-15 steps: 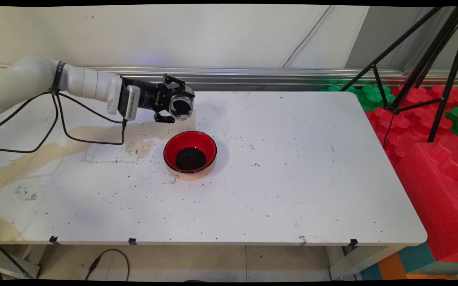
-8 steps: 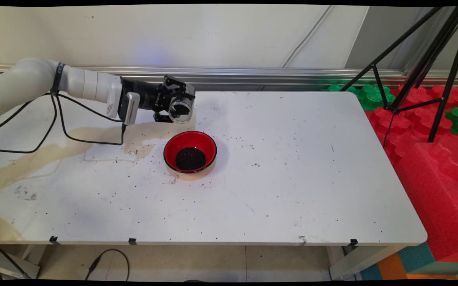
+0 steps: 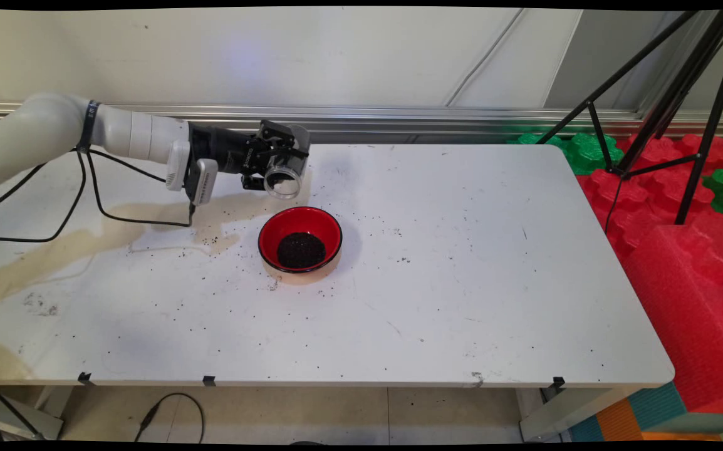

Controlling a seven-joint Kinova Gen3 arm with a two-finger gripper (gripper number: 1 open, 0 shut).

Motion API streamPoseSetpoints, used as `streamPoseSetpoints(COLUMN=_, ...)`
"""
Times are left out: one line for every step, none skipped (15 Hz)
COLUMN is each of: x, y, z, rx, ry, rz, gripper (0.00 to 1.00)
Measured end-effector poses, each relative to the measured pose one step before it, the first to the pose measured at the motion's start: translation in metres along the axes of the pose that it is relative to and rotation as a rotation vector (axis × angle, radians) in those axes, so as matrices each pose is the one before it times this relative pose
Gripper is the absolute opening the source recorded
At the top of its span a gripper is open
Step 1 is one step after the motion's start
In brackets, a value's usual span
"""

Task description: Pour the black seasoning powder in the red bowl

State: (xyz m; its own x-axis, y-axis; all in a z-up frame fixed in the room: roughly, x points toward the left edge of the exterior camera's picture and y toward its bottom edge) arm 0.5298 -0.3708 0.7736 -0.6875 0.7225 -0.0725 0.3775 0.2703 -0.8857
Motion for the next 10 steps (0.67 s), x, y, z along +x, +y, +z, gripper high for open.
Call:
streamPoseSetpoints(x=0.00066, y=-0.00036, z=-0.00039, rx=0.00198, ry=-0.00045, rz=0.02141, gripper=0.0)
streamPoseSetpoints(x=0.00072, y=-0.00043, z=-0.00046, rx=0.00219, ry=-0.00068, rz=0.0241, gripper=0.0)
streamPoseSetpoints(x=0.00069, y=-0.00048, z=-0.00048, rx=0.00238, ry=-0.00089, rz=0.02195, gripper=0.0)
streamPoseSetpoints(x=0.00063, y=-0.00041, z=-0.0004, rx=0.00196, ry=-0.00011, rz=0.01766, gripper=0.0)
streamPoseSetpoints(x=0.00069, y=-0.00051, z=-0.0005, rx=0.00238, ry=-0.00021, rz=0.01931, gripper=0.0)
streamPoseSetpoints(x=0.00065, y=-0.00061, z=-0.00033, rx=0.00244, ry=0.0001, rz=0.0162, gripper=0.0)
streamPoseSetpoints(x=0.00068, y=-0.00069, z=-0.00058, rx=0.00283, ry=-0.00036, rz=0.01759, gripper=0.0)
streamPoseSetpoints(x=0.00066, y=-0.00068, z=-0.00041, rx=0.00278, ry=-0.00006, rz=0.0158, gripper=0.0)
streamPoseSetpoints(x=0.00057, y=-0.00097, z=-0.00038, rx=0.00349, ry=-0.00048, rz=0.01626, gripper=0.0)
streamPoseSetpoints(x=0.00051, y=-0.00085, z=-0.00027, rx=0.00334, ry=-0.00072, rz=0.01295, gripper=0.0)
